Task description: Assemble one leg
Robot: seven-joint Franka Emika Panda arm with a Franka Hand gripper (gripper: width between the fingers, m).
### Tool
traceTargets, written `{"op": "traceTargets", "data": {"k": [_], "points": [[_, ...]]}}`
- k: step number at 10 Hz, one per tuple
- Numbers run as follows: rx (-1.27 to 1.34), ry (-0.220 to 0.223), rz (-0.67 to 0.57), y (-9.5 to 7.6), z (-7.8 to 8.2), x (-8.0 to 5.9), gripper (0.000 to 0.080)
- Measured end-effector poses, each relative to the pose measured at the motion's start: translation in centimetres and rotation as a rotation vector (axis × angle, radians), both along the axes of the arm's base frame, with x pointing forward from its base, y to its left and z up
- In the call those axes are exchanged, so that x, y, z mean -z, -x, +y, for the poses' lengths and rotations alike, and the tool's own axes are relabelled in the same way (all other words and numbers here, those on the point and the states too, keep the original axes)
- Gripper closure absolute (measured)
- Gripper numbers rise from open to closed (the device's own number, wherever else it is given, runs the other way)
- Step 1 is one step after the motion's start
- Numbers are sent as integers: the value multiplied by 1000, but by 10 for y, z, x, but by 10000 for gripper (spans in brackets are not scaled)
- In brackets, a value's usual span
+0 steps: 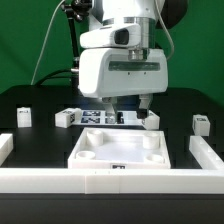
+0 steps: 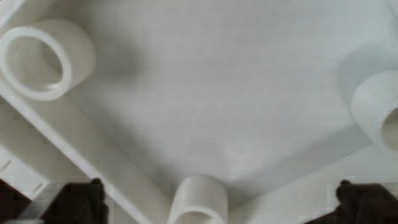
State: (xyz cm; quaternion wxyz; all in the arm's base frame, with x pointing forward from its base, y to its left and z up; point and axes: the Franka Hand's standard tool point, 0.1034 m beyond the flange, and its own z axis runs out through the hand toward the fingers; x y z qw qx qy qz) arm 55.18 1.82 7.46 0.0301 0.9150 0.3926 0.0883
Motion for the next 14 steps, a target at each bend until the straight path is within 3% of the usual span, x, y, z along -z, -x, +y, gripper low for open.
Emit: {"op": "traceTargets", "data": {"k": [9, 11, 14], "points": [[0, 0, 0, 0, 0, 0, 150], [-68, 18, 11, 2, -1, -7, 150], [-328, 70, 93, 24, 1, 6, 150]]}}
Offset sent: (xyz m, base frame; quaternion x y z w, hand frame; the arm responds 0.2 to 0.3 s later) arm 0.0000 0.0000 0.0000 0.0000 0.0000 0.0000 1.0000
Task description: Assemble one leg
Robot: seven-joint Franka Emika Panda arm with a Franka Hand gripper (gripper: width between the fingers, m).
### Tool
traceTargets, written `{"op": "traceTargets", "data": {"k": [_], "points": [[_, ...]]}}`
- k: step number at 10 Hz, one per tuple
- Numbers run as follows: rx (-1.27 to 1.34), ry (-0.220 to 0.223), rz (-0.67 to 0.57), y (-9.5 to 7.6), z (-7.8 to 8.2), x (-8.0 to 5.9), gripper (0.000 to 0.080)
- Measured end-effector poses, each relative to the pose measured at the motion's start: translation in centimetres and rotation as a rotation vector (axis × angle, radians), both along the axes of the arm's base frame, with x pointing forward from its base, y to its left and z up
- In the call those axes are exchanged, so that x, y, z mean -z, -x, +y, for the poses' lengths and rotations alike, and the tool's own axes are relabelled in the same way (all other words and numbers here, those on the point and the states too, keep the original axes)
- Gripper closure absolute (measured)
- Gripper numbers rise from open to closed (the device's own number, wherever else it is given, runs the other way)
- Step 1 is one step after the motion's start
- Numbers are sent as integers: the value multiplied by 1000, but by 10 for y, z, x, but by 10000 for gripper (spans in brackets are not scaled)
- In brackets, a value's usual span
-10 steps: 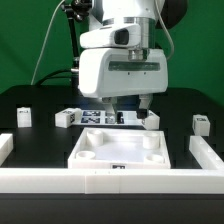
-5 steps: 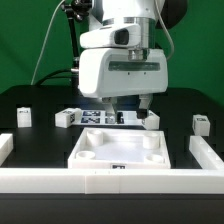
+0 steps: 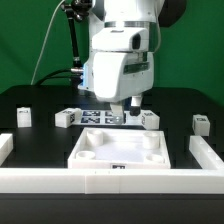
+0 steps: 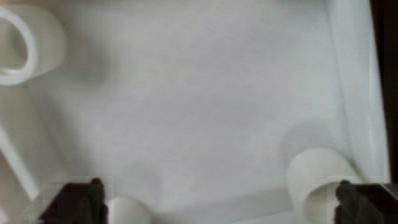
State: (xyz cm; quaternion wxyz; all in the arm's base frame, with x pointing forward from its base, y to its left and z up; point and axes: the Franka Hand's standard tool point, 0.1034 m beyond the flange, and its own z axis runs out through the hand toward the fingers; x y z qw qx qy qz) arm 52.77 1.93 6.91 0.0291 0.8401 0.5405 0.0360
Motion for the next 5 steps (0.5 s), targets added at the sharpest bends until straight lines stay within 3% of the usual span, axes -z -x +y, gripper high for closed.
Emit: {"op": "traceTargets", "data": {"k": [1, 5], "points": [[-106, 36, 75, 5, 3, 0, 150], [-108, 39, 81, 6, 2, -1, 150]]}}
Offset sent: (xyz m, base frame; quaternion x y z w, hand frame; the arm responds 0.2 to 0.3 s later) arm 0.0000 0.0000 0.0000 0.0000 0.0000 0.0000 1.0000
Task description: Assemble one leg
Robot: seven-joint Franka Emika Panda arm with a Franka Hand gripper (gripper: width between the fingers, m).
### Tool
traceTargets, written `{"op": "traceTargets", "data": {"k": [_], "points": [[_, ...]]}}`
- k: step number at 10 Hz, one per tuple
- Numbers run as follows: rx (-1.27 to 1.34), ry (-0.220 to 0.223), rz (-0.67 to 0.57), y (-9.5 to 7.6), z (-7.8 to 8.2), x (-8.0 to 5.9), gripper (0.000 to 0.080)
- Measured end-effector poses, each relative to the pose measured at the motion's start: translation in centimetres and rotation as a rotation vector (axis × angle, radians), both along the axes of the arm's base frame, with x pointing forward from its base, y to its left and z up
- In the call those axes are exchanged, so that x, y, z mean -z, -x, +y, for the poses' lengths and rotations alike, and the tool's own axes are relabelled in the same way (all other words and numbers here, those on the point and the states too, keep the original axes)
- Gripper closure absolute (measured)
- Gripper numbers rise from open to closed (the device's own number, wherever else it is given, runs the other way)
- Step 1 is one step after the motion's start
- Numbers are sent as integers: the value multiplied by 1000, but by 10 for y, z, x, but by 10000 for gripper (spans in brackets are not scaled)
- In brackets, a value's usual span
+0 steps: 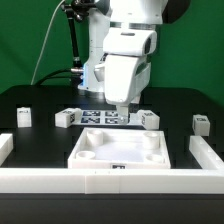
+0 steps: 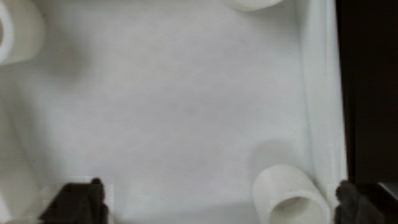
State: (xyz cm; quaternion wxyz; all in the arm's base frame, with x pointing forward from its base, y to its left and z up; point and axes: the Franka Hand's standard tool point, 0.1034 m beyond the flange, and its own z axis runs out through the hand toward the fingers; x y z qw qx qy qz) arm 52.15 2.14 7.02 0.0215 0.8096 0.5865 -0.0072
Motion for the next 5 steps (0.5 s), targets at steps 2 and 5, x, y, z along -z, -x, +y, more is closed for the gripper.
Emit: {"op": "traceTargets", "data": {"k": [2, 5], "points": [[-40, 1, 15, 7, 3, 5, 150], [-159, -2, 73, 26, 9, 18, 150]]}}
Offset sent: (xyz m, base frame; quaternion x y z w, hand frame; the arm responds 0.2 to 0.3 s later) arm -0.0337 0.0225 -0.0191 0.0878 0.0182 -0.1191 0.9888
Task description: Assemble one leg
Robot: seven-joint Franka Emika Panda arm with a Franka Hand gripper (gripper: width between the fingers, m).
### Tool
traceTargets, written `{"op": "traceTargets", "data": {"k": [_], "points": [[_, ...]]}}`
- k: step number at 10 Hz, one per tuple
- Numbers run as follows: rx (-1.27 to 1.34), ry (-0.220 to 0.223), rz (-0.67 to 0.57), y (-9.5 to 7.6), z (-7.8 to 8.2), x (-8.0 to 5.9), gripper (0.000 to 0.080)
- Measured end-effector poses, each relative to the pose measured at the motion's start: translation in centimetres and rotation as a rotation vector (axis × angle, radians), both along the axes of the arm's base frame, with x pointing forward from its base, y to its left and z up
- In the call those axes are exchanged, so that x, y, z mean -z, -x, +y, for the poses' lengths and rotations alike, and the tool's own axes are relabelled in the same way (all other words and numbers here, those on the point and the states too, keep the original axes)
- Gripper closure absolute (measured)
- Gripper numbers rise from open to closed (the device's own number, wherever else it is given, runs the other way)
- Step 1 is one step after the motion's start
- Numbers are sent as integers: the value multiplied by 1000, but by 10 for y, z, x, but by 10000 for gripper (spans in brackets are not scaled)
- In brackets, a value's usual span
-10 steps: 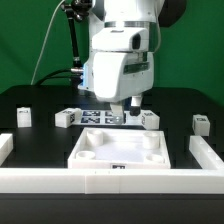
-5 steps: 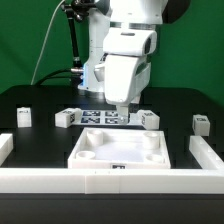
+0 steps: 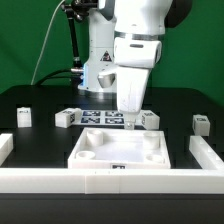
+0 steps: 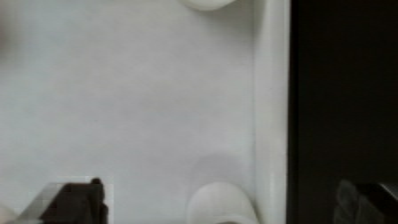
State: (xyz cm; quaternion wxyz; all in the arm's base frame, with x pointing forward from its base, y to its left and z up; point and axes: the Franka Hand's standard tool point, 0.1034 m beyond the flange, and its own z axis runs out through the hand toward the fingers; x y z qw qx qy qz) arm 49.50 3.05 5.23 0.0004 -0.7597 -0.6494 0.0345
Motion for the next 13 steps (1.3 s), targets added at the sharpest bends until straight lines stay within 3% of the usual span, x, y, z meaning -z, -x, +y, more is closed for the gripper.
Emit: {"op": "traceTargets", "data": {"k": [4, 8, 10, 11, 12, 13], "points": [[-10, -13, 58, 18, -11, 35, 150], [21, -10, 65, 20, -15, 39, 150], [21, -10, 67, 20, -15, 40, 414], [22, -10, 67, 21, -15, 40, 414], [22, -10, 67, 21, -15, 40, 611], [21, -10, 67, 21, -15, 40, 611]]}}
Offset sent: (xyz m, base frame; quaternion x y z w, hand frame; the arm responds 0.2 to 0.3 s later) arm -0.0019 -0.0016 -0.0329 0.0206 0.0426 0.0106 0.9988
